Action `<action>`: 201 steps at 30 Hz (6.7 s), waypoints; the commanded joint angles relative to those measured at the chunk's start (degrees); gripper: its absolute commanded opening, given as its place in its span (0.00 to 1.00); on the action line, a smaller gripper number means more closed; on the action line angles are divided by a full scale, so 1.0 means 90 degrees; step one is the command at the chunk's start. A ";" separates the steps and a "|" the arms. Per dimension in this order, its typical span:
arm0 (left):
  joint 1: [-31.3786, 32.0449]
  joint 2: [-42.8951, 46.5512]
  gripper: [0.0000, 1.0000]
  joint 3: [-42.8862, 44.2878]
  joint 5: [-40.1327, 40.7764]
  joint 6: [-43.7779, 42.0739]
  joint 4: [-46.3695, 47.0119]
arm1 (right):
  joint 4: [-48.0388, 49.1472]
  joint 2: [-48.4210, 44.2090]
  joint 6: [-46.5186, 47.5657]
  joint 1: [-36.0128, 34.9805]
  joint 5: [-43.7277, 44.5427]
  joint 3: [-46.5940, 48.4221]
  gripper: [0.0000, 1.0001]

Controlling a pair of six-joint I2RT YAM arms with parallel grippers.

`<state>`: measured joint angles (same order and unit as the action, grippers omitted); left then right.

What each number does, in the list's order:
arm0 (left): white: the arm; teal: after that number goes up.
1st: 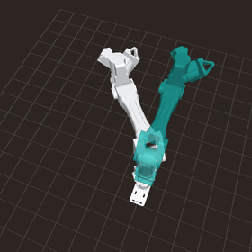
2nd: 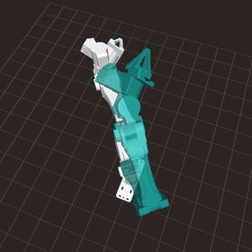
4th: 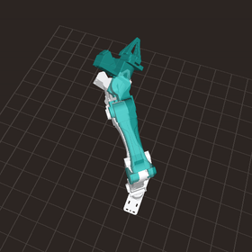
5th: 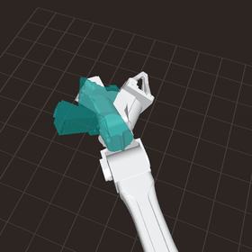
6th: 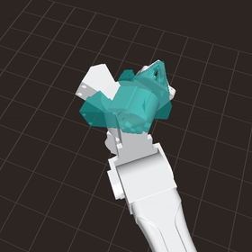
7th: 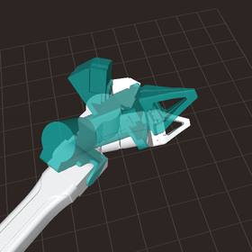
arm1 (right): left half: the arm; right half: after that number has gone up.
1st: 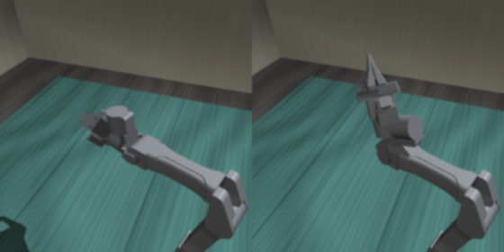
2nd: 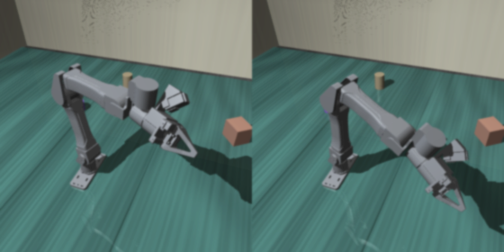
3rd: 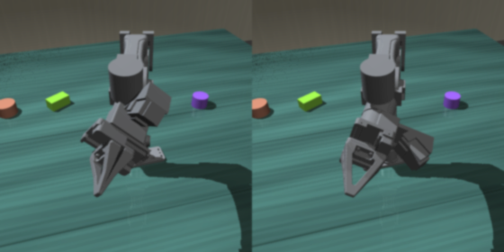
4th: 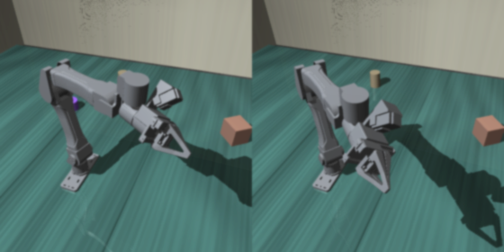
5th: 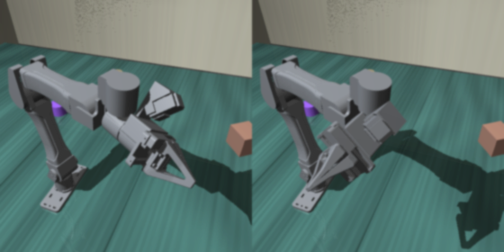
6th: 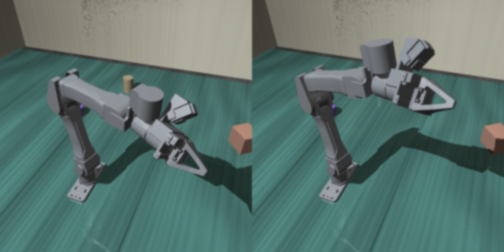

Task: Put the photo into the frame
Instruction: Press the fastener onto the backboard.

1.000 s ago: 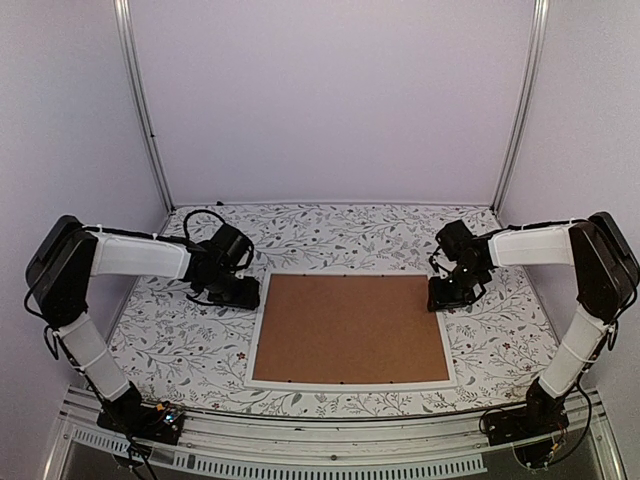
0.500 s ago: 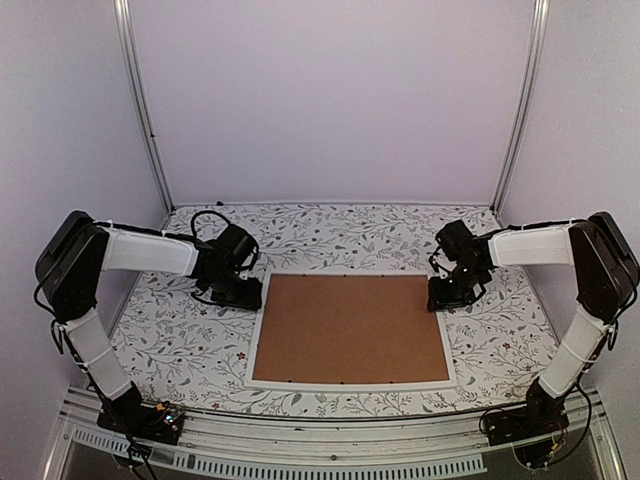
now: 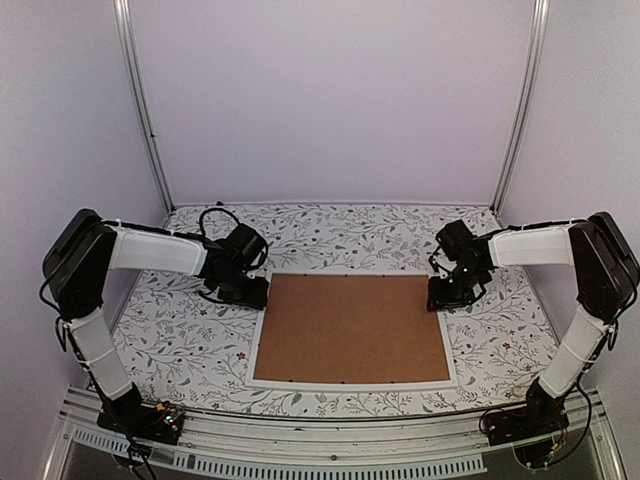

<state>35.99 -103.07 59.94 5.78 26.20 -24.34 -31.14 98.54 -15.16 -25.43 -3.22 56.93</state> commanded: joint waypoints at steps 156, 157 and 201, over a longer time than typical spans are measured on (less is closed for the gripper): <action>0.0349 0.0754 0.04 -0.1299 -0.0661 0.0649 0.0585 | -0.0960 -0.0032 -0.0340 0.0277 0.1246 0.0279 0.58; 0.0352 0.0754 0.04 -0.1308 -0.0662 0.0652 0.0585 | -0.0943 0.0015 -0.0338 0.0277 0.1241 0.0290 0.58; 0.0657 0.0618 0.09 -0.1165 -0.0321 0.0839 0.0518 | -0.0812 0.0393 -0.0977 -0.0661 0.0982 0.0472 0.53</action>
<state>40.77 -96.97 49.71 2.52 35.03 -15.68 -38.48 101.34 -24.47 -30.11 10.22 61.49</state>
